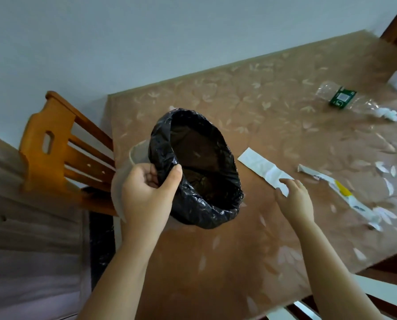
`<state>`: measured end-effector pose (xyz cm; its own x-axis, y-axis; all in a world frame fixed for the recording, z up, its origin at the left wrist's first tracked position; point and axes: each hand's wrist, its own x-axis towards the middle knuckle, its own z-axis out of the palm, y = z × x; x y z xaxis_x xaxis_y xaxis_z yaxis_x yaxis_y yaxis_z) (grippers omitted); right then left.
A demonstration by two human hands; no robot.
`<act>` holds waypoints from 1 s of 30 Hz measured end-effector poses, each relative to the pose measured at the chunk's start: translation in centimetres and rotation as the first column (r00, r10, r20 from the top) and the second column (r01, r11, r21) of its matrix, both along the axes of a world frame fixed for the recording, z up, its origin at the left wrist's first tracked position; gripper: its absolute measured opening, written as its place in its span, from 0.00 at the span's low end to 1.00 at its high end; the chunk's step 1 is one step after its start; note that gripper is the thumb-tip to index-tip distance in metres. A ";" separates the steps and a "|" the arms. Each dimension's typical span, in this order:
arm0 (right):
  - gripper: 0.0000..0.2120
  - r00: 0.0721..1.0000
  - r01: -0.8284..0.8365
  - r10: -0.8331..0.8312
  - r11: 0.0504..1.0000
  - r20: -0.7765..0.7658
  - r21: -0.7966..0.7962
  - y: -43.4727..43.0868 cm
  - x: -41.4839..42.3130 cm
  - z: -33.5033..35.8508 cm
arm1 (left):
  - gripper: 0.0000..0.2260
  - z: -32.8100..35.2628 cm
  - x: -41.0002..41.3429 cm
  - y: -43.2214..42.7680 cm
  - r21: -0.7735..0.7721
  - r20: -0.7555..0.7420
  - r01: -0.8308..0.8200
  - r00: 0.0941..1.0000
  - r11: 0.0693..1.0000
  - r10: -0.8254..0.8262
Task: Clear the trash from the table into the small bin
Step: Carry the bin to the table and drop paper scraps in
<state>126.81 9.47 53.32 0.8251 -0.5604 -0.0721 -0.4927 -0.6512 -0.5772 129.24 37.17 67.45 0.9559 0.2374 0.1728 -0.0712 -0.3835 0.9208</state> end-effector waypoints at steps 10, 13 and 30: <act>0.16 0.990 0.098 -0.096 0.995 -0.103 0.019 -3.4 2.5 -4.1 | 0.12 -0.9 2.3 -1.0 0.026 0.003 -0.008 1.000 1.000 0.007; 0.16 0.988 0.102 -0.102 0.995 -0.116 -0.009 -3.6 2.9 -4.9 | 0.12 -1.1 2.6 -0.9 -0.006 -0.002 0.006 1.000 1.000 -0.006; 0.03 0.963 0.214 -0.244 0.949 0.111 0.231 0.2 -0.1 -4.1 | 0.13 -1.2 1.7 0.4 -0.082 -0.055 -0.017 0.998 0.996 0.013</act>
